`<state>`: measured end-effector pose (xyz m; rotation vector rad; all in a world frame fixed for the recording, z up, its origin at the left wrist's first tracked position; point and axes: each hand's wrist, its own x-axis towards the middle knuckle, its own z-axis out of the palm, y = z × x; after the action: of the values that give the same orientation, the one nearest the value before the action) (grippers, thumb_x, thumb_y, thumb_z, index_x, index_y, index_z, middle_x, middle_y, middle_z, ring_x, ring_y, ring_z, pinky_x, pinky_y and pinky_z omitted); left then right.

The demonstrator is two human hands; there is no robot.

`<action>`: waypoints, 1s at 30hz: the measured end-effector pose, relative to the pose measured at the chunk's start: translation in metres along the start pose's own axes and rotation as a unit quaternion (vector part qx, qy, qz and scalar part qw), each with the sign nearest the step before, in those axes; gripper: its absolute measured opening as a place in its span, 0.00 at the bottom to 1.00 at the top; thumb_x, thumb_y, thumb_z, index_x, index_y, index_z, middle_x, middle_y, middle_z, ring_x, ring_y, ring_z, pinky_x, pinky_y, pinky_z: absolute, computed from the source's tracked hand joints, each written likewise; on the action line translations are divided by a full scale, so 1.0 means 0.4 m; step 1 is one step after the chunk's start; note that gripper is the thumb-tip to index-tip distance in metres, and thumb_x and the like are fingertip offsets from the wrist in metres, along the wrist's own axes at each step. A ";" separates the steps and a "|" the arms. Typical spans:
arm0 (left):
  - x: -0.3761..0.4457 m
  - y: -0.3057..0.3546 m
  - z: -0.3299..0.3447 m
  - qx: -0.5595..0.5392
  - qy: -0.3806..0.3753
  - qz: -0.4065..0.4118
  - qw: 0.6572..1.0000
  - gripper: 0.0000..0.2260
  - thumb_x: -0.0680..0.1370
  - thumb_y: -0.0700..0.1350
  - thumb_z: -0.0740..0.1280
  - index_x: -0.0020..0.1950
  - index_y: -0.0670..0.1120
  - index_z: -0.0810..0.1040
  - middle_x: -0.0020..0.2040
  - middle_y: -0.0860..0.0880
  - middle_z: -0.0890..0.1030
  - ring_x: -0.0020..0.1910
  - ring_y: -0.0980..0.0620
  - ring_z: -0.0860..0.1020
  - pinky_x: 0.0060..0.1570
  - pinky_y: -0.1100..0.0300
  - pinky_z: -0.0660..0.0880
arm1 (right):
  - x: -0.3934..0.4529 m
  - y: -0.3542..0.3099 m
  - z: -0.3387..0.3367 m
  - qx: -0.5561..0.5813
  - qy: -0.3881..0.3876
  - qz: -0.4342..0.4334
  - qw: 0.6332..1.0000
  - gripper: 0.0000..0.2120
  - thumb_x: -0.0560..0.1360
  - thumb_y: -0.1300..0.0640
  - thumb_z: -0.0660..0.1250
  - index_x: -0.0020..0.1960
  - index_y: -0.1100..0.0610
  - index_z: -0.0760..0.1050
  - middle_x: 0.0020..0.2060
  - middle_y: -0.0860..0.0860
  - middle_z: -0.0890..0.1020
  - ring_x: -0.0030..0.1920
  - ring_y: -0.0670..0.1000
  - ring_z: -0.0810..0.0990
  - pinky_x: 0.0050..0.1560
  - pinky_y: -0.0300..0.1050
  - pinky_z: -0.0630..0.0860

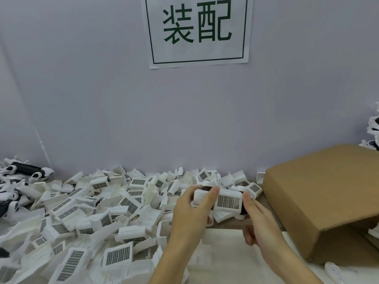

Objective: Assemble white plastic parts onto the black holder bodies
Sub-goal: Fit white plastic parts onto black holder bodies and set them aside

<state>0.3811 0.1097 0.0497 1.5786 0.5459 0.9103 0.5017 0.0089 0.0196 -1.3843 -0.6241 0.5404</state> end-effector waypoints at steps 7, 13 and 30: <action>0.004 -0.002 0.002 0.003 0.063 -0.052 0.997 0.14 0.77 0.55 0.71 0.48 0.44 0.81 0.41 0.49 0.87 0.35 0.46 0.86 0.42 0.43 0.84 | -0.002 0.002 -0.005 -0.108 0.075 -0.016 0.991 0.12 0.80 0.44 0.63 0.60 0.48 0.72 0.42 0.50 0.86 0.39 0.49 0.84 0.36 0.43 0.78; 0.004 0.011 -0.008 -0.031 0.107 -0.103 0.988 0.23 0.76 0.60 0.71 0.47 0.38 0.79 0.31 0.46 0.84 0.27 0.42 0.83 0.33 0.50 0.81 | -0.035 0.001 -0.013 -0.339 0.030 -0.183 0.922 0.33 0.74 0.64 0.68 0.71 0.39 0.63 0.70 0.36 0.68 0.71 0.38 0.66 0.71 0.39 0.66; 0.027 0.034 0.000 -0.055 0.237 -0.069 0.968 0.11 0.81 0.46 0.62 0.43 0.42 0.78 0.42 0.45 0.82 0.31 0.47 0.79 0.29 0.58 0.76 | -0.046 -0.083 -0.049 -0.342 0.016 0.105 0.934 0.14 0.69 0.49 0.77 0.42 0.51 0.73 0.44 0.51 0.78 0.36 0.45 0.79 0.35 0.36 0.74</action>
<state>0.3856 0.1151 0.0658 1.2041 0.9109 1.1968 0.5015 -0.0216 0.0494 -2.1318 -0.6730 0.4861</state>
